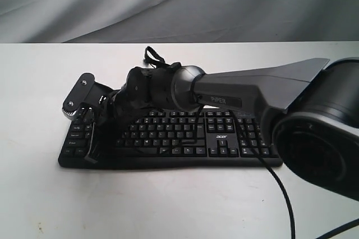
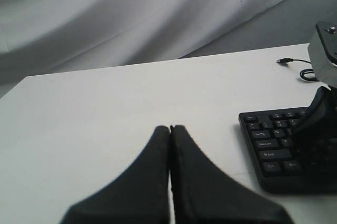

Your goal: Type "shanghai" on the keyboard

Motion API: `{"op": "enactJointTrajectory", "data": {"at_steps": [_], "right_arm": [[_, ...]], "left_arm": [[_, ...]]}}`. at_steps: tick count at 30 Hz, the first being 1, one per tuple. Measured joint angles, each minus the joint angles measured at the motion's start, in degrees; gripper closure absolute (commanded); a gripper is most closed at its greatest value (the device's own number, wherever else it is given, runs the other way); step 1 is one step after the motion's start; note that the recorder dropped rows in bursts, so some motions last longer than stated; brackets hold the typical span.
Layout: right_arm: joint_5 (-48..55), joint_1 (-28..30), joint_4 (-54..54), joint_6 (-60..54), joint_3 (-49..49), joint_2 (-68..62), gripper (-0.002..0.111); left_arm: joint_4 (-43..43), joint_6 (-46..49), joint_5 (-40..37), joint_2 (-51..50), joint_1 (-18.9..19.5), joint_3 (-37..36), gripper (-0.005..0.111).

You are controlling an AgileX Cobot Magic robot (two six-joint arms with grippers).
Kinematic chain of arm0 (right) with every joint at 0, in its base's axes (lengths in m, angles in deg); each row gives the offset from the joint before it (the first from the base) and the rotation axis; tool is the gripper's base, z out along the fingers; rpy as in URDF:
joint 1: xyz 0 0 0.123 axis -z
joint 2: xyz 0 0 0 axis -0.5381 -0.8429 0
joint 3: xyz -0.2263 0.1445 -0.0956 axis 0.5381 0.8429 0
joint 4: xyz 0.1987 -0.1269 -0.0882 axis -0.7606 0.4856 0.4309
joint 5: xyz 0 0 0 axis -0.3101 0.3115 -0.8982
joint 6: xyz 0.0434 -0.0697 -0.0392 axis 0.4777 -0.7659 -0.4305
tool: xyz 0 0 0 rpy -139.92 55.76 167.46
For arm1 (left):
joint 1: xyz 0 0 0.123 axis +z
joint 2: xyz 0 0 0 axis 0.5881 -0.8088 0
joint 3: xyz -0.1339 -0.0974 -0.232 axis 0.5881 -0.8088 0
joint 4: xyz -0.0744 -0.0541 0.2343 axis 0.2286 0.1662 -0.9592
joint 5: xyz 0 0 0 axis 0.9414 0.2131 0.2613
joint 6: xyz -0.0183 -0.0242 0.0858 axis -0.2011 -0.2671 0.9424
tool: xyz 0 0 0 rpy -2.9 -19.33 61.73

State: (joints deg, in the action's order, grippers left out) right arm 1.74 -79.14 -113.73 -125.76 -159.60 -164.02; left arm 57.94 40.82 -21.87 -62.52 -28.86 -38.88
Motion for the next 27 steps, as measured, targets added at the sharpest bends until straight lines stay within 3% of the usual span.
{"op": "enactJointTrajectory", "data": {"at_steps": [16, 22, 27], "right_arm": [[1.3, 1.2, 2.2, 2.7, 0.8, 5.0, 0.108], [-0.7, 4.4, 2.9, 2.8, 15.4, 14.4, 0.108], [-2.3, 5.2, 3.1, 2.8, 19.9, 15.5, 0.108]], "left_arm": [[0.0, 0.0, 0.0, 0.0, 0.0, 0.0, 0.107], [0.0, 0.0, 0.0, 0.0, 0.0, 0.0, 0.107], [0.0, 0.0, 0.0, 0.0, 0.0, 0.0, 0.107]]}}
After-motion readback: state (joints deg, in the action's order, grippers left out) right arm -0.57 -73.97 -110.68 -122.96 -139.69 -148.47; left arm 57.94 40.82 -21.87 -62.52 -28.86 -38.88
